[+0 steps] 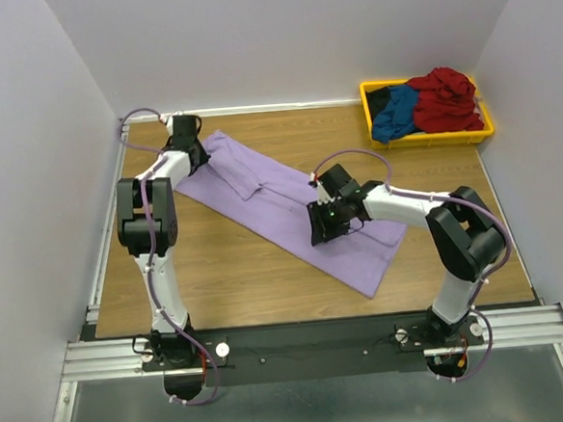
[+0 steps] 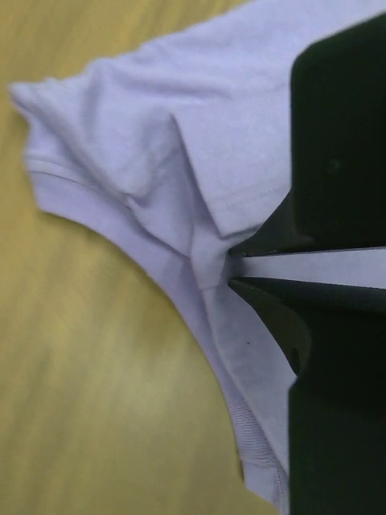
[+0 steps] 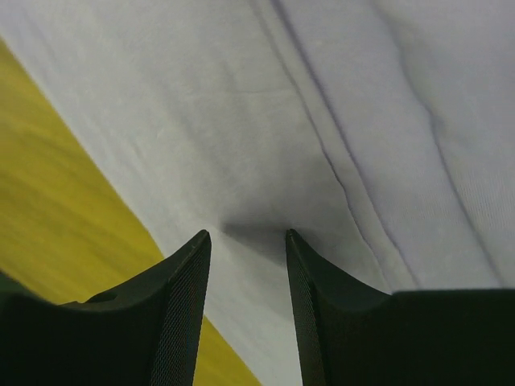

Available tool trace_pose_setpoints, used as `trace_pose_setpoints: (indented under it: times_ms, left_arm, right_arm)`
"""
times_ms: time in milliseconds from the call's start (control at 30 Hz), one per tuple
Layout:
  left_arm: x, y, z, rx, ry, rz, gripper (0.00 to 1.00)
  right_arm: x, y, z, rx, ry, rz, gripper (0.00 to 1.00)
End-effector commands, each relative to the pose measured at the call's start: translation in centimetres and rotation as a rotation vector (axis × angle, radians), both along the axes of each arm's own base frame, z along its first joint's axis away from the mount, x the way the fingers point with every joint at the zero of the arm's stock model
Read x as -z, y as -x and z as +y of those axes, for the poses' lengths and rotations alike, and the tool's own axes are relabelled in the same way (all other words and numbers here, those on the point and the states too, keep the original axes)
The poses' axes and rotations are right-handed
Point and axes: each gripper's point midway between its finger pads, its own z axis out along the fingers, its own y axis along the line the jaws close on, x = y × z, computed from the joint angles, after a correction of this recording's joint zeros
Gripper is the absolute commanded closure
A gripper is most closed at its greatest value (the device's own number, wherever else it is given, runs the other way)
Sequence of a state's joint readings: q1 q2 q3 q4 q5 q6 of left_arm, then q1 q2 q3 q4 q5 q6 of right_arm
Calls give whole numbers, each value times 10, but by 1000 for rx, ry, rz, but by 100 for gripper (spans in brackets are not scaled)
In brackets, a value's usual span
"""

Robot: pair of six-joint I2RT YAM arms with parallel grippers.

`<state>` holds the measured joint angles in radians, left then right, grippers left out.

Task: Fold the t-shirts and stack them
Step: Fold the tshirt

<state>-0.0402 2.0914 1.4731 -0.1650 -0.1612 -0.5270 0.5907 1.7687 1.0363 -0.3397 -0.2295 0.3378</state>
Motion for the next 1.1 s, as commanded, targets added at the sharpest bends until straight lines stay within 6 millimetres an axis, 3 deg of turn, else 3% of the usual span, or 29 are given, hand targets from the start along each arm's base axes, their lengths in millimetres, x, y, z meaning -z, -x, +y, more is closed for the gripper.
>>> trace_pose_setpoints:
  times_ms: [0, 100, 133, 167, 200, 233, 267, 300, 333, 367, 400, 433, 467, 500, 533, 600, 633, 700, 733, 767, 867, 1000, 1067]
  left_arm:
    - [-26, -25, -12, 52, -99, -38, 75]
    - [-70, -31, -1, 23, -148, -107, 68]
    - [-82, -28, 1, 15, -163, -125, 65]
    - [-94, -25, 5, 5, -177, -144, 63]
    - [-122, -17, 11, -16, -199, -189, 62]
    - [-156, -8, 15, -34, -202, -250, 57]
    - [-170, 0, 17, -45, -204, -275, 55]
    - [-183, 7, 18, -55, -205, -299, 52]
    - [-183, 18, 20, -59, -202, -297, 45]
    - [-213, 32, 19, -66, -184, -359, 43]
    - [-219, 41, 18, -58, -177, -370, 40]
    - [-211, 53, 16, -45, -168, -356, 36]
    - [-229, 66, 15, -35, -158, -395, 32]
    - [-229, 74, 11, -12, -146, -393, 29]
    - [-215, 87, 12, 0, -149, -349, 21]
    - [-220, 108, 10, 19, -142, -350, 20]
    - [-205, 120, 11, 26, -146, -307, 19]
    - [-213, 140, 12, 27, -147, -332, 19]
    - [-202, 148, 13, 33, -148, -310, 19]
    - [-210, 156, 12, 38, -145, -339, 19]
    - [-199, 168, 8, 66, -131, -332, 19]
    - [-187, 173, 1, 95, -97, -314, 19]
    - [-185, 176, -3, 112, -84, -316, 19]
  right_arm:
    - [15, 67, -24, -118, 160, 238, 50]
    - [-6, 38, -15, -207, 181, 139, 48]
    - [-28, 12, 3, -224, 141, 59, 48]
    - [-29, 2, 10, -242, 138, 43, 48]
    - [-35, -9, 20, -273, 121, 11, 48]
    - [-60, -34, 40, -286, 69, -68, 48]
    - [-50, -42, 50, -305, 60, -53, 48]
    - [-58, -53, 64, -322, 25, -77, 48]
    - [-79, -69, 88, -353, -55, -119, 48]
    - [-69, -78, 102, -365, -85, -103, 48]
    - [-71, -82, 117, -389, -147, -95, 48]
    - [-73, -89, 129, -380, -184, -95, 48]
    - [-81, -100, 143, -383, -233, -123, 48]
    - [-77, -113, 157, -385, -265, -136, 48]
    - [-81, -118, 168, -380, -309, -133, 47]
    - [-79, -133, 183, -379, -349, -160, 47]
    - [-73, -144, 194, -364, -376, -161, 47]
    - [-76, -158, 207, -357, -421, -201, 46]
    - [-68, -163, 214, -339, -443, -191, 45]
    - [-72, -171, 221, -334, -474, -226, 44]
    - [-64, -185, 229, -292, -501, -250, 43]
    - [-25, -210, 222, -197, -414, -291, 40]
    - [-3, -227, 208, -127, -349, -313, 40]
